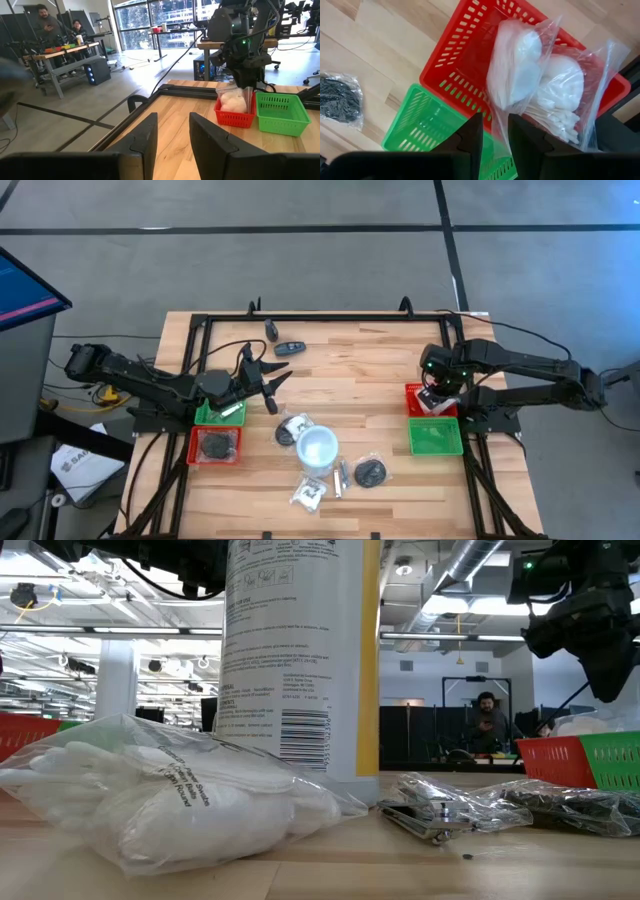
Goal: Pick & Place Travel size toiletries
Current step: Put the white vanity pack into the right red bin
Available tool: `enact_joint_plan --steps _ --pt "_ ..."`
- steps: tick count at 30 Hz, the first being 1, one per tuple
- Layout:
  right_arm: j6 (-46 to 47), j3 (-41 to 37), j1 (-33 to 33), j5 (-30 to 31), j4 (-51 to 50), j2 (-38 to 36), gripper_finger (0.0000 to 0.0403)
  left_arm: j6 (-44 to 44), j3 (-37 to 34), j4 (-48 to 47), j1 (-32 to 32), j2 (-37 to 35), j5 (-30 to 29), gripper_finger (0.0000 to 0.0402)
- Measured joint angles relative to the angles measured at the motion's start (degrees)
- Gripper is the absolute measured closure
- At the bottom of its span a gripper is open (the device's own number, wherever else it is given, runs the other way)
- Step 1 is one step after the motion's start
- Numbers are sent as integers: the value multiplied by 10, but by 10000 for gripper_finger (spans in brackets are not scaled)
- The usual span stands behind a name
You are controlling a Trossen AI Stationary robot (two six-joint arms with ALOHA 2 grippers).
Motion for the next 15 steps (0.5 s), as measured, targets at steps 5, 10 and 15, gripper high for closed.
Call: enact_joint_plan --steps 5,10,15 --pt "-13 0 -10 -6 5 0 320 0 0 0 0 0 0 297" --pt "-27 16 -10 -21 14 0 320 -1 0 0 0 0 0 297" --pt "-52 41 -8 -21 69 0 320 -20 0 -6 0 0 25 297"
